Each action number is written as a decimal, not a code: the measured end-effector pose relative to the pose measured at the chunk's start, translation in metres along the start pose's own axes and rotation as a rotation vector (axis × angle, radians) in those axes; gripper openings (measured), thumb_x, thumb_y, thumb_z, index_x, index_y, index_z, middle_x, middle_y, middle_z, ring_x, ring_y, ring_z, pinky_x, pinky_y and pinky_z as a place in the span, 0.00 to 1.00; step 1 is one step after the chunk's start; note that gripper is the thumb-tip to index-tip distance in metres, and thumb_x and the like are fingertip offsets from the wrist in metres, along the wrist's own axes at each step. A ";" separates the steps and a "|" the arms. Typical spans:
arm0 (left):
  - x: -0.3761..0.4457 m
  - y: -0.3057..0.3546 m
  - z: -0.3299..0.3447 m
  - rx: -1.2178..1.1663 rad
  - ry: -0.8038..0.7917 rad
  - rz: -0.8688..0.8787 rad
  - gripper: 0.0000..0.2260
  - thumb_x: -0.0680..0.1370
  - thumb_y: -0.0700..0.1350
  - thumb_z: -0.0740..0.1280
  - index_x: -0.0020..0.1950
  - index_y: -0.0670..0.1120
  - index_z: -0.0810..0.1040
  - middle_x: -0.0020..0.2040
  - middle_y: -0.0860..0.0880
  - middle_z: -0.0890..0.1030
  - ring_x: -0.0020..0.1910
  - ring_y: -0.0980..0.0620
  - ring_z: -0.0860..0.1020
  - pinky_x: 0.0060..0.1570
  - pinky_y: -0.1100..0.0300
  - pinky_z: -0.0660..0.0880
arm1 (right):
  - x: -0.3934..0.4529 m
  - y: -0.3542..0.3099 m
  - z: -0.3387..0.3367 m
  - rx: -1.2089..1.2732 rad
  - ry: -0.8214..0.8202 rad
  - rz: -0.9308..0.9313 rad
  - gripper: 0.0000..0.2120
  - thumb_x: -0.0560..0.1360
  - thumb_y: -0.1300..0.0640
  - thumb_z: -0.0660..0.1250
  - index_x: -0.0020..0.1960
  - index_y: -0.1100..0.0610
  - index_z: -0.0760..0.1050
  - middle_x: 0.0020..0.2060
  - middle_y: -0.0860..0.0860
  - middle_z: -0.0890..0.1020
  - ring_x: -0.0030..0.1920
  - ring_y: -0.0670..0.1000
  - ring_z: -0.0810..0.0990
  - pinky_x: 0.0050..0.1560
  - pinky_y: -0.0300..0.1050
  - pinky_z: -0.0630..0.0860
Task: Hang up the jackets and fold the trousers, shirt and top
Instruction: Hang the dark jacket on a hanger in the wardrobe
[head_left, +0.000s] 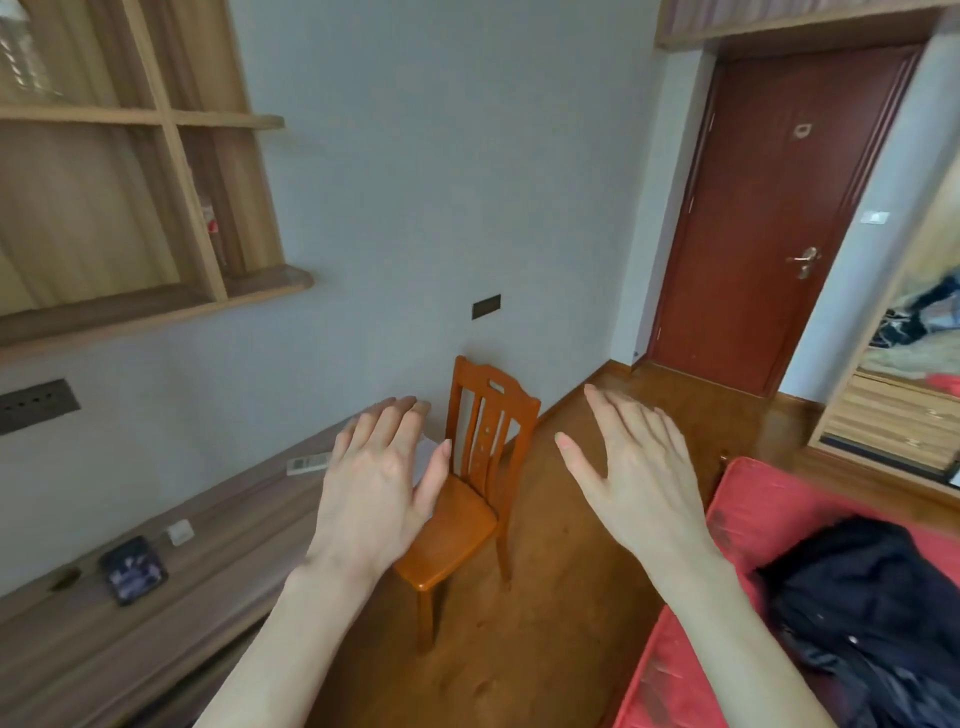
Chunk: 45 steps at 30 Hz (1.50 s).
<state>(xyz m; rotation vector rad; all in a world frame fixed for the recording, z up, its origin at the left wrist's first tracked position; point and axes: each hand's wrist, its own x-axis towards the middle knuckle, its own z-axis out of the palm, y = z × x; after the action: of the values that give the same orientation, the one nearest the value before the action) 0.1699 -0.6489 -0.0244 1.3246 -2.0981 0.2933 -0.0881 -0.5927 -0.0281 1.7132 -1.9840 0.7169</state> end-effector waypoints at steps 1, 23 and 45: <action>0.008 -0.004 0.008 -0.014 -0.003 0.007 0.25 0.85 0.59 0.55 0.71 0.44 0.78 0.69 0.44 0.81 0.69 0.43 0.78 0.67 0.45 0.76 | 0.003 0.001 0.005 -0.013 -0.004 0.017 0.33 0.83 0.34 0.51 0.77 0.55 0.71 0.71 0.54 0.78 0.72 0.56 0.76 0.77 0.56 0.67; 0.256 0.035 0.238 -0.309 -0.135 0.287 0.26 0.85 0.61 0.53 0.76 0.49 0.74 0.72 0.49 0.77 0.72 0.49 0.74 0.71 0.48 0.73 | 0.133 0.148 0.139 -0.235 0.069 0.393 0.32 0.83 0.36 0.56 0.76 0.57 0.73 0.70 0.54 0.78 0.72 0.57 0.75 0.75 0.57 0.66; 0.502 0.146 0.467 -0.481 -0.231 0.478 0.29 0.83 0.63 0.51 0.76 0.49 0.74 0.74 0.49 0.77 0.74 0.47 0.74 0.73 0.50 0.67 | 0.320 0.322 0.260 -0.406 0.096 0.514 0.30 0.83 0.34 0.56 0.75 0.54 0.73 0.70 0.53 0.79 0.72 0.57 0.75 0.74 0.59 0.69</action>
<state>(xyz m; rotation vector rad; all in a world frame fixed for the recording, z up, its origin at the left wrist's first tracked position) -0.2879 -1.1786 -0.0567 0.5921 -2.4595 -0.1765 -0.4508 -0.9681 -0.0672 0.9298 -2.3261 0.4896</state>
